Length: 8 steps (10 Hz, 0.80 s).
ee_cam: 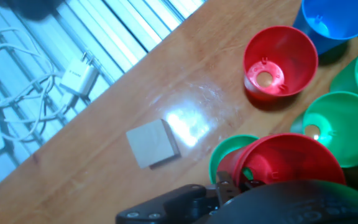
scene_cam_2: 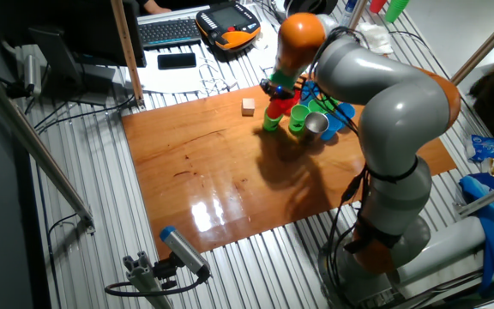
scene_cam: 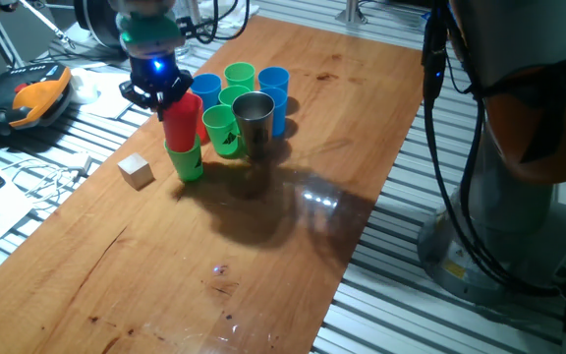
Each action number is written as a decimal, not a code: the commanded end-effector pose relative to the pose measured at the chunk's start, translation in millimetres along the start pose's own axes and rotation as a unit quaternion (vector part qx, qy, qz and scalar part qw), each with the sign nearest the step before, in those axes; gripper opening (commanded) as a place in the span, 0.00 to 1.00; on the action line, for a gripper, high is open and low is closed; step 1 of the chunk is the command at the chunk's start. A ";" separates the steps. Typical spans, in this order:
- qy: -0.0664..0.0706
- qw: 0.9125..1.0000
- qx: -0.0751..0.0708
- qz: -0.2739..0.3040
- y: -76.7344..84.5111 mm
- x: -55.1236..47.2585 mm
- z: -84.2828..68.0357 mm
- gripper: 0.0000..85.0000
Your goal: Stack the cups
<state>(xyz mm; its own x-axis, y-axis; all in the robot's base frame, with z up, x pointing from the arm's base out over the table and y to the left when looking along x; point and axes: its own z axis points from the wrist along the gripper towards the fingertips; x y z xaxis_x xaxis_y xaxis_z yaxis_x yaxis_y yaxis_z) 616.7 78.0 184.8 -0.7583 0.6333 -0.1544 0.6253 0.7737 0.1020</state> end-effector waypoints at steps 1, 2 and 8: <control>-0.001 1.000 0.000 0.004 0.0 0.3 2.6 0.00; -0.006 1.000 0.003 0.002 -0.6 1.3 7.6 0.00; -0.023 0.998 0.047 0.026 2.6 4.5 33.8 0.40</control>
<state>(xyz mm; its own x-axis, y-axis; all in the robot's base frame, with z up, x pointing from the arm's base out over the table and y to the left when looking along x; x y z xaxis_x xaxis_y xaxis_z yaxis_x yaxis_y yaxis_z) 621.4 82.2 150.2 -0.7146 0.6706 -0.1991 0.6815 0.7316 0.0181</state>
